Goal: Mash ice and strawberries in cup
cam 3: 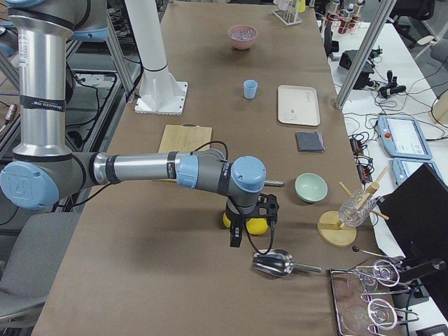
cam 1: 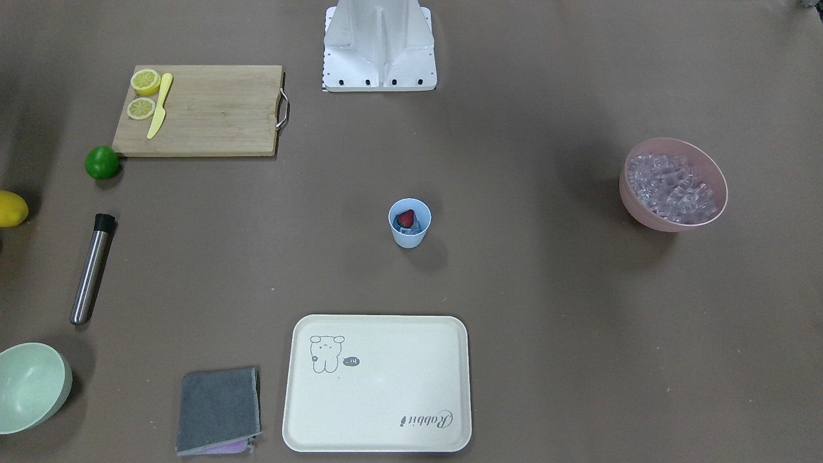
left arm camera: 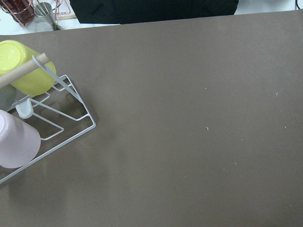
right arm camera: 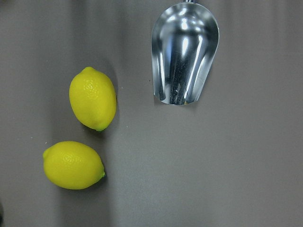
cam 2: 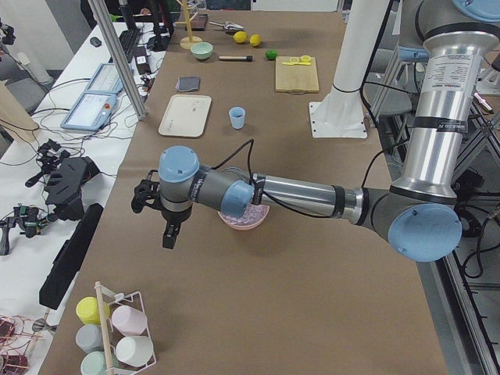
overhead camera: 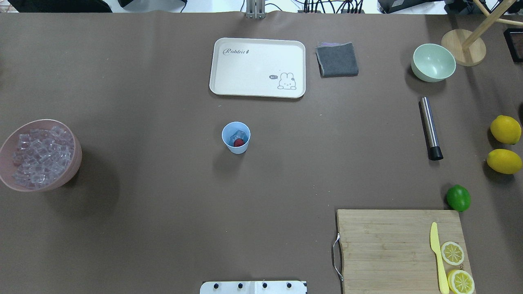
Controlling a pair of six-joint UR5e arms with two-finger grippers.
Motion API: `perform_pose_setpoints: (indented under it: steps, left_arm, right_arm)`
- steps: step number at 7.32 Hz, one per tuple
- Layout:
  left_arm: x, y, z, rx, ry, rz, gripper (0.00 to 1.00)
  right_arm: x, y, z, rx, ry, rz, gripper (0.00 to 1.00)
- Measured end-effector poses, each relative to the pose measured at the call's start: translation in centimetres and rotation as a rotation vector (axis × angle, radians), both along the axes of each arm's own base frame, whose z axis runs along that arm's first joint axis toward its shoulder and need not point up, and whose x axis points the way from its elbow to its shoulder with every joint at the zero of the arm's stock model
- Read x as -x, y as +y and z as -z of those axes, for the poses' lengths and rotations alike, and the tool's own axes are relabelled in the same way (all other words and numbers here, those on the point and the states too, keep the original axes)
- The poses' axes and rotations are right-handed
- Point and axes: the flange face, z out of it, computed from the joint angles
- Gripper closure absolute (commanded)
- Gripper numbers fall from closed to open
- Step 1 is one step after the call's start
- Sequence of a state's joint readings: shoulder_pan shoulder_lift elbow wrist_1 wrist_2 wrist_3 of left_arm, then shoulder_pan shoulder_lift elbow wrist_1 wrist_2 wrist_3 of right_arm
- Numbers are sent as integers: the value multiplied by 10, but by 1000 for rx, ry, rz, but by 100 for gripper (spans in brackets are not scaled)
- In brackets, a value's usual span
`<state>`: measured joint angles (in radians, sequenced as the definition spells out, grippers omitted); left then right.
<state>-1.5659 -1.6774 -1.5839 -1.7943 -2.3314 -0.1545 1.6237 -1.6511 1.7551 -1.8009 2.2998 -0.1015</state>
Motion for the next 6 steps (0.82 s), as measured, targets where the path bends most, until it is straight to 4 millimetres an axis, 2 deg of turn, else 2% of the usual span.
perform_pose_setpoints:
  steps: [2,4,6]
  left_arm:
    - [1,18,-9,9,-3,-8,3]
    - [1,21,-13,15,-7,-8,3]
    - [1,21,-15,19,-12,-6,3]
  right_arm:
    - [0,-3,1,1,-3,-4,0]
    - [0,-4,2,-4,-3,-4,0]
    - [0,-4,-7,-27,-2,-4,0]
